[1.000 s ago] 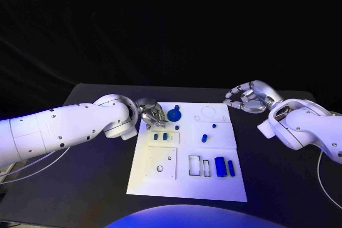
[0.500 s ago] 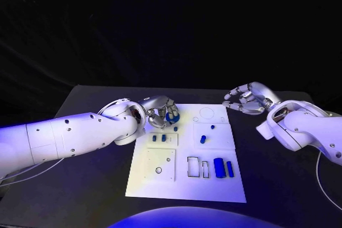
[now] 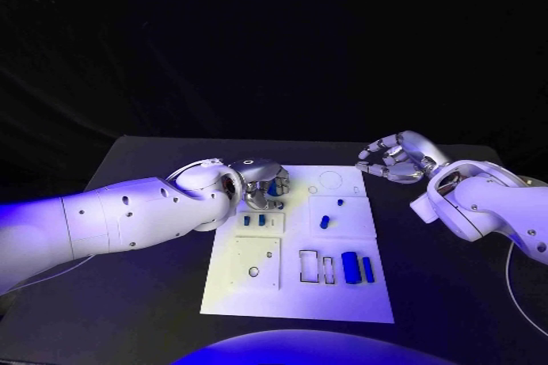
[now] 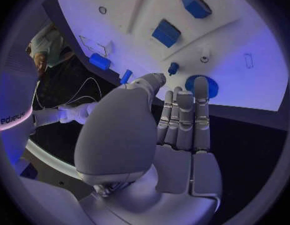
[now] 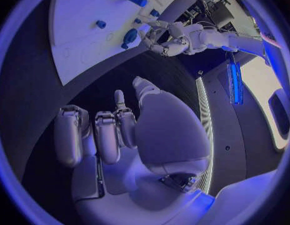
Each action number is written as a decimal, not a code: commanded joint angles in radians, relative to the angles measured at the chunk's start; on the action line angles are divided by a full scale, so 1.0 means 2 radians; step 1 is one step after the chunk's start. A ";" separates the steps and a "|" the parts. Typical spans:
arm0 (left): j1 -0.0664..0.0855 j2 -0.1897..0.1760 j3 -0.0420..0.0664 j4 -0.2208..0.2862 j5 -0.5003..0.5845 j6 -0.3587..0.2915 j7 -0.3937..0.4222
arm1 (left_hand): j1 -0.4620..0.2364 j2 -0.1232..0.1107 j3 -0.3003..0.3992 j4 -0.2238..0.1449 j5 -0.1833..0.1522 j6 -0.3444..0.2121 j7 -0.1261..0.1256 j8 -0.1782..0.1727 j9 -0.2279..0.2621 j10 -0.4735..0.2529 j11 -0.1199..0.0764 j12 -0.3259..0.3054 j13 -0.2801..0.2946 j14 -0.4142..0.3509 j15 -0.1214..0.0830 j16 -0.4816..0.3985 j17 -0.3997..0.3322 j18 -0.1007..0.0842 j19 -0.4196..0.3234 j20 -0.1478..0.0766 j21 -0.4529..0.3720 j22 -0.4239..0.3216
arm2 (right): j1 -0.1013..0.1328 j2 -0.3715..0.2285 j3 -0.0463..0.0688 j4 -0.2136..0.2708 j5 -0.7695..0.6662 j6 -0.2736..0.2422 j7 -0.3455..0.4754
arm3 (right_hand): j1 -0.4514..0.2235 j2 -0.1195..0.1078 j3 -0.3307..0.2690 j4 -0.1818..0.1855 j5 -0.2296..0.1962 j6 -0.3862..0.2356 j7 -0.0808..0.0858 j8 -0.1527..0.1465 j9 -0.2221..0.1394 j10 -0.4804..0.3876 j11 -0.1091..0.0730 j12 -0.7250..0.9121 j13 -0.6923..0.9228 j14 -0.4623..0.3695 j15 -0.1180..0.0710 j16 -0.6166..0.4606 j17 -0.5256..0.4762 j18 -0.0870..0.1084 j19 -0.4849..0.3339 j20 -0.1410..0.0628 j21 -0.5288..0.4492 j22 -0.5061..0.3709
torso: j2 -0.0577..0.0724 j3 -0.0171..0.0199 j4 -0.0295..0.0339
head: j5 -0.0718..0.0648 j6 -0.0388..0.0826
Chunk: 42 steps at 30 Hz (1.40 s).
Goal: Assemble the parts on the task board
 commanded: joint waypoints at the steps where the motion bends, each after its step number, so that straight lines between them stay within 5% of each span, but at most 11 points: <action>1: 0.000 0.007 0.000 -0.005 -0.033 0.039 -0.008 | 0.005 -0.001 0.000 -0.002 -0.001 0.005 0.000 -0.003 -0.003 -0.002 -0.001 -0.003 -0.002 0.005 0.000 0.008 0.004 0.003 0.005 -0.001 0.011 0.011 | 0.000 0.000 0.000 0.001 -0.004 0.002 0.005 | -0.003 0.002 0.001 0.003 -0.002 -0.004 -0.001 0.002 0.001 -0.002 -0.002 -0.002 0.051 0.039 -0.002 -0.001 0.073 0.008 0.001 -0.003 -0.001 0.074 | 0.000 0.0000 0.0003 | -0.001 0.000; 42: -0.001 0.041 0.001 -0.040 -0.038 0.076 -0.013 | 0.013 0.009 0.030 -0.006 -0.003 0.050 -0.004 -0.011 -0.023 0.038 -0.007 -0.010 -0.026 0.043 -0.003 0.074 0.050 -0.010 0.048 -0.003 0.090 0.099 | 0.000 0.004 0.000 0.001 -0.005 0.003 0.005 | -0.002 0.002 0.001 0.003 -0.001 -0.005 -0.001 0.003 0.001 -0.002 -0.002 -0.002 0.051 0.039 -0.003 -0.001 0.073 0.008 0.001 -0.003 -0.002 0.074 | 0.000 0.0005 0.0005 | -0.003 -0.006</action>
